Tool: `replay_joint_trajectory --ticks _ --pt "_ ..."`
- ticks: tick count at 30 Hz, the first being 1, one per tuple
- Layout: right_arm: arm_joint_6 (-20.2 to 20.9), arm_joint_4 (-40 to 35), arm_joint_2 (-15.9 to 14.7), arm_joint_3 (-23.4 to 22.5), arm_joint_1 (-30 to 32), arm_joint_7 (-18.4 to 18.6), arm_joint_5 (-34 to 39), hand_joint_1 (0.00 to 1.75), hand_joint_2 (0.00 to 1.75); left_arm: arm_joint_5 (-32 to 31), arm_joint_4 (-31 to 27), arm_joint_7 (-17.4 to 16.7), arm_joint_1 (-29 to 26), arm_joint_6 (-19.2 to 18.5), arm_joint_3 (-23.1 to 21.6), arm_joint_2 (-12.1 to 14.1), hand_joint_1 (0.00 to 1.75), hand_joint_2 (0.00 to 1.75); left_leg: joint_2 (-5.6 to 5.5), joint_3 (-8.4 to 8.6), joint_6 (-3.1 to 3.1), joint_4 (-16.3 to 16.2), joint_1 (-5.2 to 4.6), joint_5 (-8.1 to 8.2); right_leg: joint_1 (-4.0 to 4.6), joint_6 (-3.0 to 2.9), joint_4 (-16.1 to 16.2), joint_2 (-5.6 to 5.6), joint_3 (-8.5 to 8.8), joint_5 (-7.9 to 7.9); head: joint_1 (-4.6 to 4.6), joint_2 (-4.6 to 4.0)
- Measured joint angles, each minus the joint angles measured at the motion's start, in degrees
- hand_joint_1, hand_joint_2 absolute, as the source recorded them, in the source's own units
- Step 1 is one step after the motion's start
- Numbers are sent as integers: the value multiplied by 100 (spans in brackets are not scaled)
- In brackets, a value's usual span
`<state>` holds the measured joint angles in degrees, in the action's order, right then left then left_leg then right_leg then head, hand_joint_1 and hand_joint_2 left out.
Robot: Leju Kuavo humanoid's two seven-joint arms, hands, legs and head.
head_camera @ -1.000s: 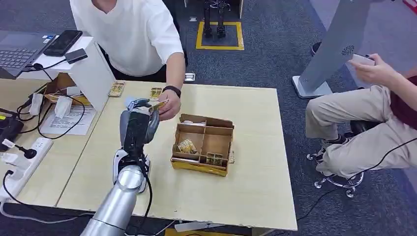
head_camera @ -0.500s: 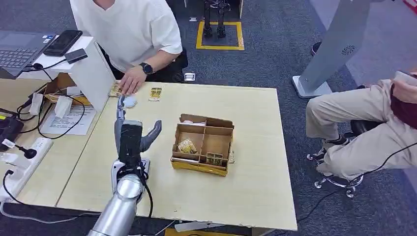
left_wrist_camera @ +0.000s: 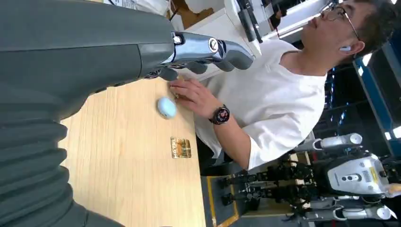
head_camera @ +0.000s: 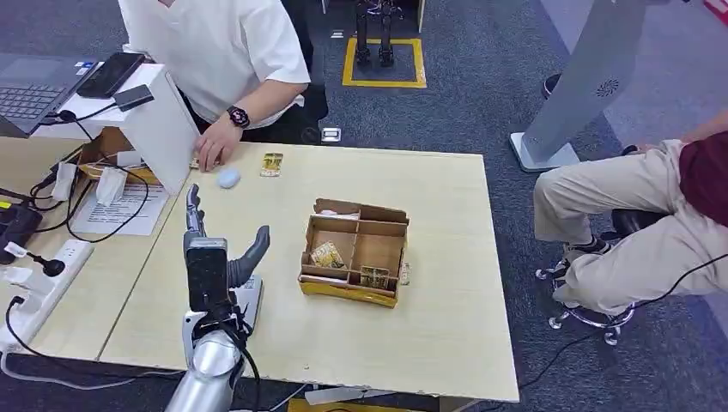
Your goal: Pass the card to the sensor for recognition and then transmit it.
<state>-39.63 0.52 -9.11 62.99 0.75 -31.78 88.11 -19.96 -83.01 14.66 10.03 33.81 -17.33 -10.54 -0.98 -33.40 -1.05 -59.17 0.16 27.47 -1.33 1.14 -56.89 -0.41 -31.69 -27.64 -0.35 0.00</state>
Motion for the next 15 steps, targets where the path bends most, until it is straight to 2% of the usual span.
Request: replay_joint_trajectory --ticks 4,10,15 --pt "0 0 -2 -28 43 -48 32 0 175 166 -229 188 -229 122 0 0 0 175 1 1 0 0 0 1 0 0 0 3 0 -1 0 2" --pt "0 0 0 -346 271 -245 155 0 175 308 -965 722 -1028 407 0 13 0 175 1 0 2 0 0 19 0 0 1 2 -2 -16 2 2" --pt "0 0 0 -658 417 -168 129 0 175 341 -1461 1030 -1526 546 -2 39 0 175 1 0 1 1 0 20 0 4 2 1 -2 -20 0 2"
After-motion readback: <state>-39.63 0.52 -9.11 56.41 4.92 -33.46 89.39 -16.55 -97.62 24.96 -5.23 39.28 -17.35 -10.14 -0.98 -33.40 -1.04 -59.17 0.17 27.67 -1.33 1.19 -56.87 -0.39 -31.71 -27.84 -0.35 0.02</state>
